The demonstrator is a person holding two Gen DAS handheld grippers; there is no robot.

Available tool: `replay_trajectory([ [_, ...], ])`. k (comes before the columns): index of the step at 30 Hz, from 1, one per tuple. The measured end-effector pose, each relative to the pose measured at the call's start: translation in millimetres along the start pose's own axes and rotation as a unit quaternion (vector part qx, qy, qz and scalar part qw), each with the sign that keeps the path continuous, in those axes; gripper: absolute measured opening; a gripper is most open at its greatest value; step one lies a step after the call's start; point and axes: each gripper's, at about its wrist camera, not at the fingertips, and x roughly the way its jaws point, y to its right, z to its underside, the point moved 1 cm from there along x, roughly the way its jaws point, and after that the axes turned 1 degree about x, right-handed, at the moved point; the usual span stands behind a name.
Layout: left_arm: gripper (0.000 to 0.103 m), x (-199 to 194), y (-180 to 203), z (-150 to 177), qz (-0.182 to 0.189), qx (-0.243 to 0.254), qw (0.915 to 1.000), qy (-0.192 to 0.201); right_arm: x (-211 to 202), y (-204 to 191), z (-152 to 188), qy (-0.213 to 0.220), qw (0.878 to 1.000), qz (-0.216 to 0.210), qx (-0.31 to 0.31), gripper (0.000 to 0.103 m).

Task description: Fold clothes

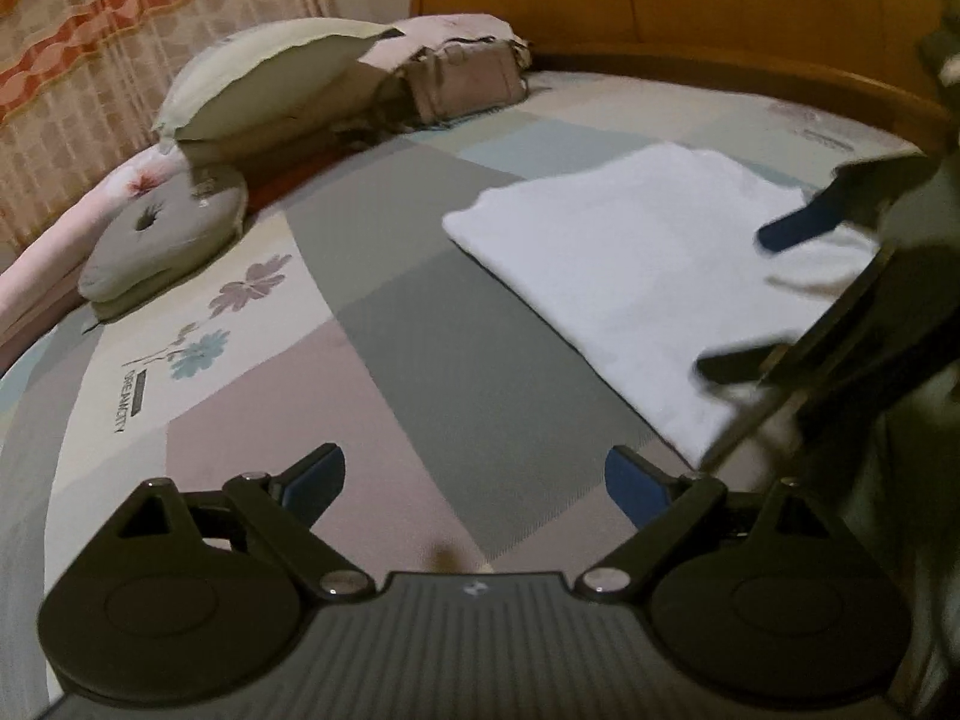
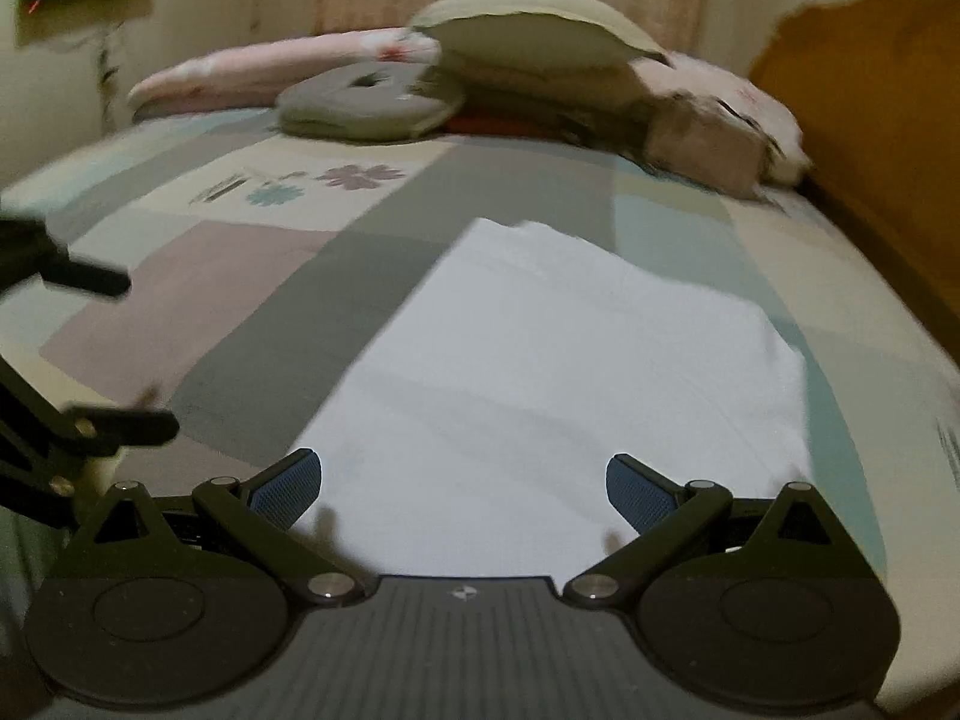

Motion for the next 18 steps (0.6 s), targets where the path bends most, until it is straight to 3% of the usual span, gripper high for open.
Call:
replay_trajectory([
  [3,0.094,0.0,-0.1,1.5,-0.001,-0.003,1.0,-0.003,15.3,-16.0,6.7,-0.027,0.999,0.008,-0.038,0.103],
  [6,0.094,1.1,-1.5,3.4,0.007,-0.006,0.9999,-0.007,-0.5,-15.4,11.7,-0.03,0.999,-0.001,-0.043,0.103],
  [9,0.094,7.6,-4.6,-0.8,0.026,-0.032,0.9991,-0.01,-16.3,-1.3,6.3,-0.002,1.0,0.009,-0.027,0.103],
  [12,0.094,13.3,-7.3,-8.1,0.065,-0.077,0.9948,-0.007,-10.5,18.6,6.2,-0.017,0.999,0.028,0.006,0.103],
  [15,0.095,18.1,-10.1,-15.2,0.111,-0.125,0.9858,-0.002,-1.5,36.8,20.5,-0.068,0.997,-0.014,0.046,0.103],
  [18,0.095,29.4,-15.2,-21.3,0.147,-0.163,0.9754,-0.014,-14.6,60.0,30.5,-0.059,0.992,-0.054,0.093,0.103],
])
